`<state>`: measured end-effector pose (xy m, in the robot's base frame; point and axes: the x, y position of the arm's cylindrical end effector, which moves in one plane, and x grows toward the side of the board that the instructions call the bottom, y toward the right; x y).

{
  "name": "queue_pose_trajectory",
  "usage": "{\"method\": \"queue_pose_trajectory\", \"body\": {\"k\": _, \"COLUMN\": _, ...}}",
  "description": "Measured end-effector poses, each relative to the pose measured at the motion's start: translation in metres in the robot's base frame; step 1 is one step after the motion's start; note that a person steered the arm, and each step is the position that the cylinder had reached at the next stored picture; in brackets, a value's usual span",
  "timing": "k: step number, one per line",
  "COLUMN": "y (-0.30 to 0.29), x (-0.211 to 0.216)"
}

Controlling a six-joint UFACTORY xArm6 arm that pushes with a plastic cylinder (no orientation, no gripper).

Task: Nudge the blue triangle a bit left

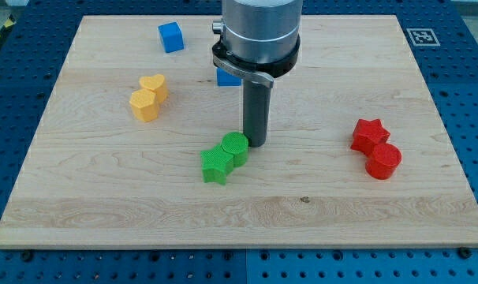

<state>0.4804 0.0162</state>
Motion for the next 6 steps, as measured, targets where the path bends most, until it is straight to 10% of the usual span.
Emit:
{"method": "queue_pose_trajectory", "body": {"k": 4, "y": -0.016, "x": -0.146}}
{"method": "queue_pose_trajectory", "body": {"k": 6, "y": 0.002, "x": -0.128}}
